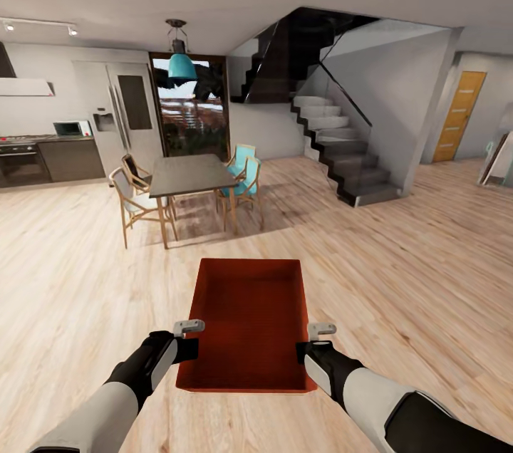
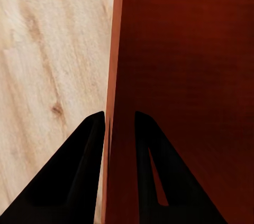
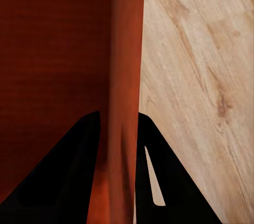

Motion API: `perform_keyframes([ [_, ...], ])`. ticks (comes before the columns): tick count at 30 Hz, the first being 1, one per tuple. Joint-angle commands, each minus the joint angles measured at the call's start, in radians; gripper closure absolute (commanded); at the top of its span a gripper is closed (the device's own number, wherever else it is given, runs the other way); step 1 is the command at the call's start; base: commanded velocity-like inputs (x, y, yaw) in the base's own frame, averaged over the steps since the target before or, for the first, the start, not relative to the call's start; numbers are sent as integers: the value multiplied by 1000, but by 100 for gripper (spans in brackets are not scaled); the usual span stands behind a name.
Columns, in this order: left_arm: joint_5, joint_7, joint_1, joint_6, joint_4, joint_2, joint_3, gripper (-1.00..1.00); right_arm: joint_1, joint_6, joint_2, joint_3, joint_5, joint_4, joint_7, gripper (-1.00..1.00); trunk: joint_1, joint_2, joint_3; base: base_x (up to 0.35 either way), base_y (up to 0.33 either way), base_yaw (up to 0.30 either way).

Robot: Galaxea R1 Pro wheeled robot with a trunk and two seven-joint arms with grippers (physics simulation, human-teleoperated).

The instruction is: Move the two storage containers from the living room to the garage. In the garage, place one container on the floor and stack the other container on top of it (either order is fine).

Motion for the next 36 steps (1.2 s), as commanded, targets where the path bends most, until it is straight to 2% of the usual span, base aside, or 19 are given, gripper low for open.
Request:
perform_keyframes([
  [1,-31,18,0,8,0,1,5,100,-1,6,-1,-4,26,-3,-7,100,1,-2,-2,322,0,0],
  [10,-31,18,-1,8,0,1,5,100,-1,6,-1,-4,26,-3,-7,100,1,-2,-2,322,0,-45],
  [36,-31,18,0,8,0,1,5,100,-1,6,-1,-4,26,-3,-7,100,1,-2,-2,323,0,-215],
])
